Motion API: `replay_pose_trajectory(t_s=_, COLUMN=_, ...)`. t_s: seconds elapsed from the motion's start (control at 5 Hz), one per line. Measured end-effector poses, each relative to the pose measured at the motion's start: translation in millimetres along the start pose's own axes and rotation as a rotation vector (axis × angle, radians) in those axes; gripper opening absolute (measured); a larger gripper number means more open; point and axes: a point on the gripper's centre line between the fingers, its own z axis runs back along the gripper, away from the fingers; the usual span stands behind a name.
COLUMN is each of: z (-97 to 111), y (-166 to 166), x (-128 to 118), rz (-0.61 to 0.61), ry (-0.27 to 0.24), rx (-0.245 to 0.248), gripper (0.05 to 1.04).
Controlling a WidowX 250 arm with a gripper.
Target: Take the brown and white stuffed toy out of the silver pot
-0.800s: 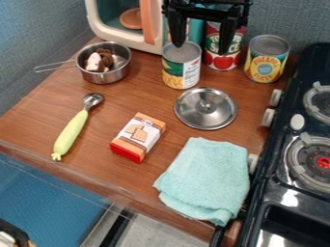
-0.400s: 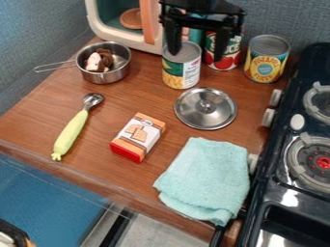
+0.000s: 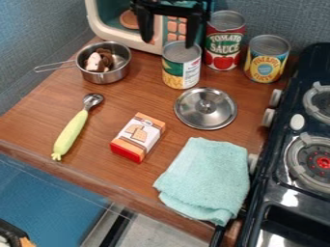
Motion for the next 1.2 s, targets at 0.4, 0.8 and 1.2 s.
replay_pose_trajectory(t_s=0.4, z=-16.0, y=44.0, x=14.8, rz=0.11, ry=0.01, rx=0.039, gripper=1.0)
replay_pose_trajectory(t_s=0.8, z=-32.2, y=106.2, x=37.7, rz=0.259, ry=0.024, rx=0.084, gripper=1.0)
replay_pose_trajectory(t_s=1.2, z=-51.3, y=132.1, x=54.3, rz=0.322, ry=0.04, rx=0.107, gripper=1.0)
